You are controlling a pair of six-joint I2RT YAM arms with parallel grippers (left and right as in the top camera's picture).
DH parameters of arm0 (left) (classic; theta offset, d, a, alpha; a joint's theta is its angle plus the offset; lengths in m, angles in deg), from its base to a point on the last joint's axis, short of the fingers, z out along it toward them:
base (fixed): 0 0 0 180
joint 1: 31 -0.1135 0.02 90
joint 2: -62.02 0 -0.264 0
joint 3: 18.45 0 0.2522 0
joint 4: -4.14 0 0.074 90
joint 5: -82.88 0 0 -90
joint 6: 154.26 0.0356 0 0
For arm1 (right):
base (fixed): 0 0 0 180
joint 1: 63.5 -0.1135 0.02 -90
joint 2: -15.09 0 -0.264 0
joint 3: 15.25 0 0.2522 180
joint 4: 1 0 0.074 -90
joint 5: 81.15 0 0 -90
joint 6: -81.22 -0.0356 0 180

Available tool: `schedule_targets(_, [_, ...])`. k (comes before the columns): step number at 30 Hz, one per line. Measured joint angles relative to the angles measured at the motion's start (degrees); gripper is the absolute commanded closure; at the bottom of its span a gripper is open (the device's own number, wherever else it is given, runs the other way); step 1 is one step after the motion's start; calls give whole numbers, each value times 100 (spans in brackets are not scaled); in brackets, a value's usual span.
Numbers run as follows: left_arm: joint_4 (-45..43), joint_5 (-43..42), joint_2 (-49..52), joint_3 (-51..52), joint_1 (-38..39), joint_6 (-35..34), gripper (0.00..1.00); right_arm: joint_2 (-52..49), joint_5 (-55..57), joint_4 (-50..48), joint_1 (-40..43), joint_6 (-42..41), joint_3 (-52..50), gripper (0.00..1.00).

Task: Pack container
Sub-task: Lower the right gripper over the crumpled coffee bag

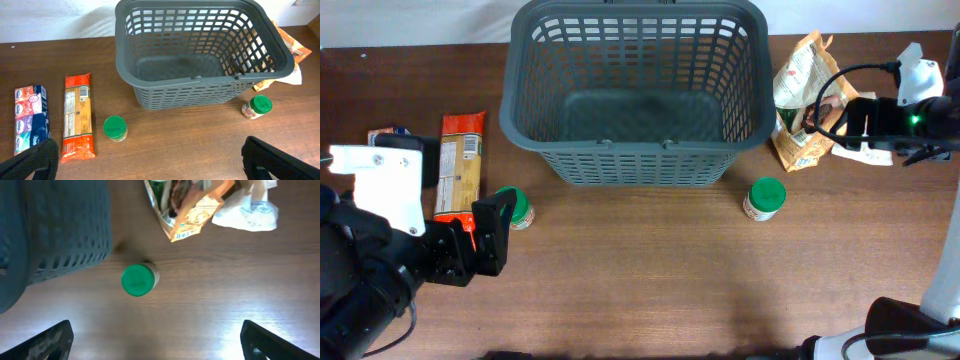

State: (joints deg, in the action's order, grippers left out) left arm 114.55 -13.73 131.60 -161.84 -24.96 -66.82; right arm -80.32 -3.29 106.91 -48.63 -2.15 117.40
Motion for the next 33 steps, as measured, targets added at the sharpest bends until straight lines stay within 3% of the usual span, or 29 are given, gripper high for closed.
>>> schedule_targets(9, [2, 0, 0, 0, 0, 0, 1, -9, -356, -157, -35, 225, -2, 1])
schedule_targets(21, [2, 2, 0, 0, 0, 0, 1, -107, -678, -1556, 221, 214, -13, 1])
schedule_targets(29, [2, 2, 0, 0, 0, 0, 1, -673, -581, -1178, 225, 260, 13, 1])
schedule_targets(33, [0, 2, 0, 2, 0, 0, 1, -813, -570, -1014, 225, 219, 730, 1])
